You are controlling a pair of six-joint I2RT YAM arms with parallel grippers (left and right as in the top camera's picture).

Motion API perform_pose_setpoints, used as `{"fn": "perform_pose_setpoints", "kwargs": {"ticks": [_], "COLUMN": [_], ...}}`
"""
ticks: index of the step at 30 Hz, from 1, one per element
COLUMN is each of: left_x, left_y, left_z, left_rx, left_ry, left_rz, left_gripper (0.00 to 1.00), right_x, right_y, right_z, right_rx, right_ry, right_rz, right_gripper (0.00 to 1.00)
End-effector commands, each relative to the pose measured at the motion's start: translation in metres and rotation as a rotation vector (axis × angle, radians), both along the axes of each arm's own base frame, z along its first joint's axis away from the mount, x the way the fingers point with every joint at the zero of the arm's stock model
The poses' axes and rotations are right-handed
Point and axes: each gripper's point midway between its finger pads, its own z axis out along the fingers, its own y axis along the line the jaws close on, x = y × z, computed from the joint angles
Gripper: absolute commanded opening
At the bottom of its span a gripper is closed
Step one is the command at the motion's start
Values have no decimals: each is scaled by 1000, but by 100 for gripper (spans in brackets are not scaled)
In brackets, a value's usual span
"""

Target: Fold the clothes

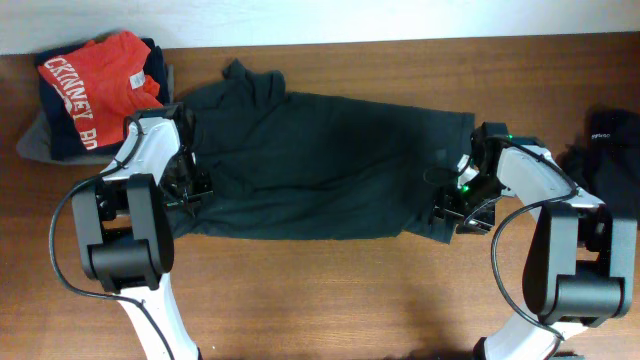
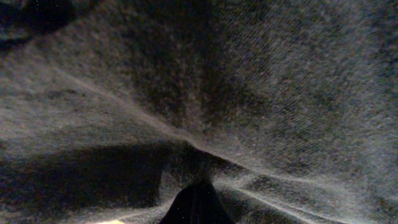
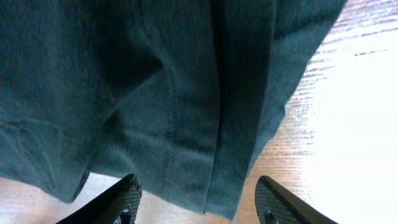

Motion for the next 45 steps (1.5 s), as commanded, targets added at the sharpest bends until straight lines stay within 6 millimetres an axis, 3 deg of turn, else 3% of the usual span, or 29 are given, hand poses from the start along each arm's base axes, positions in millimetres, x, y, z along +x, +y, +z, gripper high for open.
{"fn": "perform_pose_setpoints", "kwargs": {"ticks": [1, 4, 7, 18, 25, 30, 45], "left_x": [2, 2, 2, 1, 1, 1, 0], "left_y": [5, 5, 5, 5, 5, 5, 5], "left_z": [-2, -2, -2, -2, -2, -2, -2], "left_rx": [10, 10, 10, 11, 10, 10, 10], "left_ry": [8, 8, 8, 10, 12, 12, 16], "left_rz": [-9, -9, -9, -9, -9, -10, -9], "left_gripper": [2, 2, 2, 2, 2, 2, 2], "right_x": [-5, -7, -7, -1, 4, 4, 39], "right_y": [-1, 1, 3, 1, -10, -20, -23], "right_z": [-6, -14, -19, -18, -9, -10, -11], "right_rx": [-3, 5, 17, 5, -58, -114, -131], "right_ry": [6, -5, -18, -36, -22, -21, -165], "right_rz": [5, 4, 2, -1, -16, -9, -13], "right_gripper": [64, 63, 53, 35, 36, 45, 48]}}
